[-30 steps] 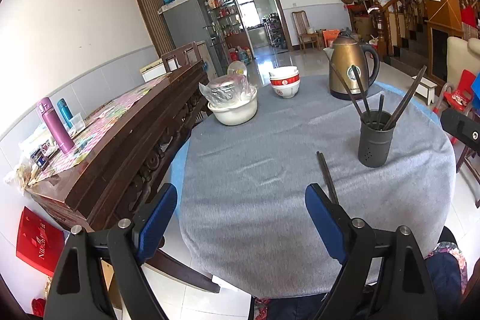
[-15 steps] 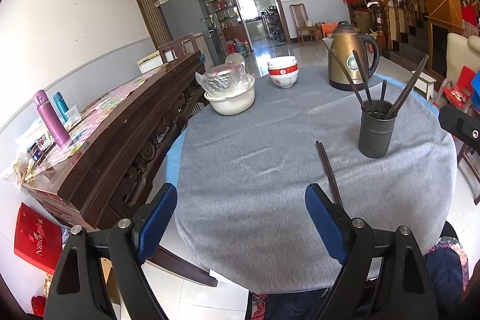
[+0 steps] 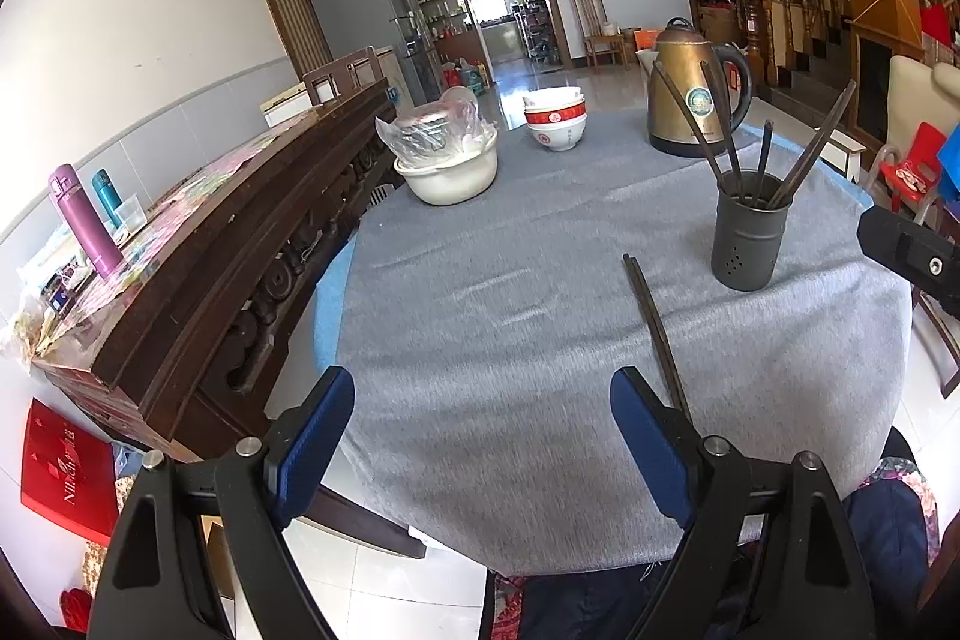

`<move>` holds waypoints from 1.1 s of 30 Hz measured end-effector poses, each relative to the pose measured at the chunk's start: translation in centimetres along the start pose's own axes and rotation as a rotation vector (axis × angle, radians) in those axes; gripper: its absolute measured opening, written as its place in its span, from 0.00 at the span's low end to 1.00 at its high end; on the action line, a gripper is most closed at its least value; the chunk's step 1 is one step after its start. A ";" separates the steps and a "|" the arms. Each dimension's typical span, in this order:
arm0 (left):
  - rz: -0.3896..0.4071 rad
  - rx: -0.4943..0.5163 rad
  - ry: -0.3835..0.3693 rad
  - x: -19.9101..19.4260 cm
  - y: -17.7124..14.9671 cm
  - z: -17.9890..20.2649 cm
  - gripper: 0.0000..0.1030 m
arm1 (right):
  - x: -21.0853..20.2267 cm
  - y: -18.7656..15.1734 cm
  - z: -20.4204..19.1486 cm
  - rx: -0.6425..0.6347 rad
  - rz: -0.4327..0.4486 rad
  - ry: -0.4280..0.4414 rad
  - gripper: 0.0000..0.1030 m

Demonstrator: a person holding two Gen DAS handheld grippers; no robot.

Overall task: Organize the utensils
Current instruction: 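Move both open grippers back toward the last chopstick on the cloth, then close the right gripper on the last dark brown chopstick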

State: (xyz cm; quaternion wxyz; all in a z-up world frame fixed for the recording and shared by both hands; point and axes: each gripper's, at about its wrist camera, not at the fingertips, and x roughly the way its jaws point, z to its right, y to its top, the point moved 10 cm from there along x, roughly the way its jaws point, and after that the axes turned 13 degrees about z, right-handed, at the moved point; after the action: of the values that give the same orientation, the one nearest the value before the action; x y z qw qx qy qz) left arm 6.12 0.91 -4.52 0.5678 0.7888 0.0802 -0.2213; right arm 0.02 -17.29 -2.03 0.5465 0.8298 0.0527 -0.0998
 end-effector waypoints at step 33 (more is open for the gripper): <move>-0.112 -0.085 -0.005 3.1 -4.1 -2.1 0.85 | 3.6 -5.3 -1.4 -0.041 -0.154 -0.002 0.57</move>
State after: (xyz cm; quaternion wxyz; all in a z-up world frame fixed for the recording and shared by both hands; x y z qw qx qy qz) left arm 7.87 3.86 -8.86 0.5877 0.7577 0.1321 -0.2510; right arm 2.60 -14.02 -7.05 0.5543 0.8117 0.1178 -0.1414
